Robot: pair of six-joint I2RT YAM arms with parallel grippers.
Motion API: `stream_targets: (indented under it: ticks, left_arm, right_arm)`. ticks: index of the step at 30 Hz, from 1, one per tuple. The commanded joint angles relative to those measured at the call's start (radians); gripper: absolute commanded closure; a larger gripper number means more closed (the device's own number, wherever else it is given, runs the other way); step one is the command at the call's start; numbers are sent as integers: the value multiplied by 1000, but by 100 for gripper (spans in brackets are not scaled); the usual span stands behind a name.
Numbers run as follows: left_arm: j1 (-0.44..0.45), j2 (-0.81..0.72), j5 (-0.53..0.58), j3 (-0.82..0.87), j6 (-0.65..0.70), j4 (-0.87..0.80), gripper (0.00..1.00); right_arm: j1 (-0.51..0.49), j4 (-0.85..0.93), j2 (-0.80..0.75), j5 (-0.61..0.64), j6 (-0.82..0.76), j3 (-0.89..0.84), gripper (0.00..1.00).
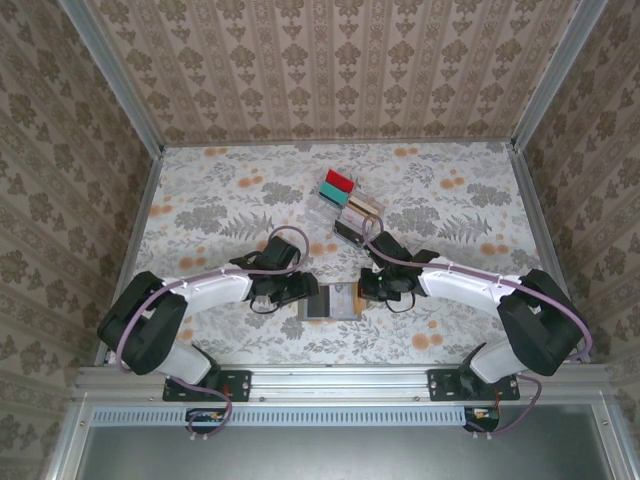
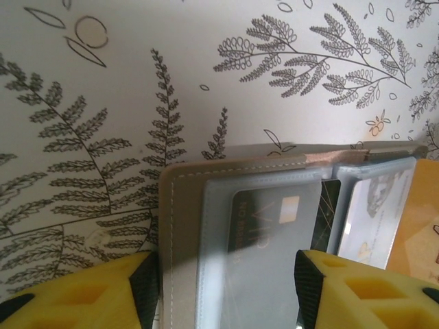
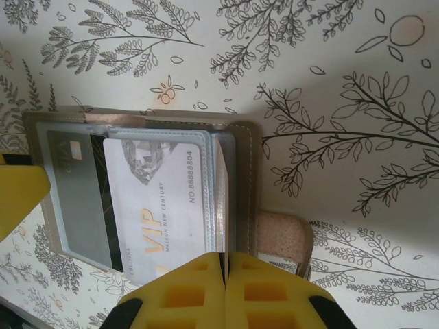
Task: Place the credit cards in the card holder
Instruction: Flip over the card slot in the card holder.
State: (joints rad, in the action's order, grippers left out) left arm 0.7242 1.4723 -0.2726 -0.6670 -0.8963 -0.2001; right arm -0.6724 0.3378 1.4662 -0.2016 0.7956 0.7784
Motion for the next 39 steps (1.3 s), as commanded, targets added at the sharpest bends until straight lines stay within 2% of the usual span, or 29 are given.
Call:
stream_targets:
  ticks: [1, 14, 20, 24, 26, 39]
  left_arm:
    - [9, 16, -21, 9, 1, 31, 45]
    - [15, 37, -37, -14, 6, 36, 48]
    - [18, 32, -36, -16, -5, 47, 51]
    - [18, 42, -52, -25, -21, 78, 54]
    - [19, 48, -64, -32, -28, 95, 54]
    - [20, 46, -60, -45, -42, 107, 51]
  right_arm:
    - [-3, -9, 4, -12, 11, -9, 100]
    - [-2, -49, 8, -64, 25, 14, 99]
    - [-3, 31, -51, -21, 17, 53, 98]
    - [-3, 37, -69, -51, 8, 70, 98]
    - [-3, 11, -68, -86, 15, 76, 98]
    - [-5, -10, -35, -79, 23, 81, 97]
